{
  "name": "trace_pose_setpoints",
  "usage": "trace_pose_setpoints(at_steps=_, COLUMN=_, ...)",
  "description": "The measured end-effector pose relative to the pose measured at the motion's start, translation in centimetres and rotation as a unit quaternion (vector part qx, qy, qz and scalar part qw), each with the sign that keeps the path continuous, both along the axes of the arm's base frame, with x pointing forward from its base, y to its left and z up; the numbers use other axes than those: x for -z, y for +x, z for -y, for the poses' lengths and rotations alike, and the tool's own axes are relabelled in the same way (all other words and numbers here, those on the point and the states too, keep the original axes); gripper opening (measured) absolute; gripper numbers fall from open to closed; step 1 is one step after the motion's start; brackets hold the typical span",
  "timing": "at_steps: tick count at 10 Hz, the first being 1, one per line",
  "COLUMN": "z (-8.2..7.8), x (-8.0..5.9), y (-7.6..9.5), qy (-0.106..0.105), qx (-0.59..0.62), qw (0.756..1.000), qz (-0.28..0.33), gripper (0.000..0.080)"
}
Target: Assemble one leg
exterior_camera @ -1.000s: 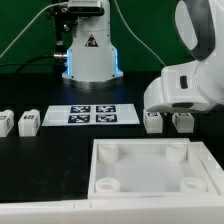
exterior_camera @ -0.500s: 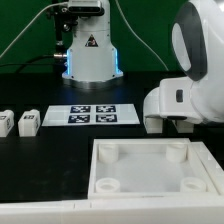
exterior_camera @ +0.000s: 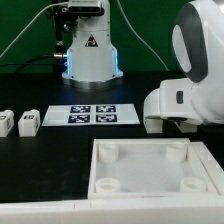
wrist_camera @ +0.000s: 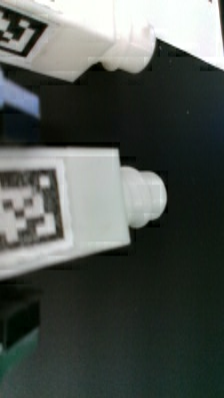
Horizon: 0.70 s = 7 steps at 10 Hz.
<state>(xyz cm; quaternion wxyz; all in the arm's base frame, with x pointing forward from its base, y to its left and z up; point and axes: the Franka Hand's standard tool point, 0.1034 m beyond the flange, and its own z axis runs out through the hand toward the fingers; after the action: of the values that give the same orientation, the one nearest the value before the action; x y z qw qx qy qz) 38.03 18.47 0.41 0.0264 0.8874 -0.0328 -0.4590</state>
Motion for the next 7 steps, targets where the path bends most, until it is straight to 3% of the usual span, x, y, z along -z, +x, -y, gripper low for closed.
trace_pose_setpoints(at_steps=7, z=0.0, x=0.0, y=0.0, qy=0.0, qx=0.0, qw=1.0, qz=0.0, gripper=0.029)
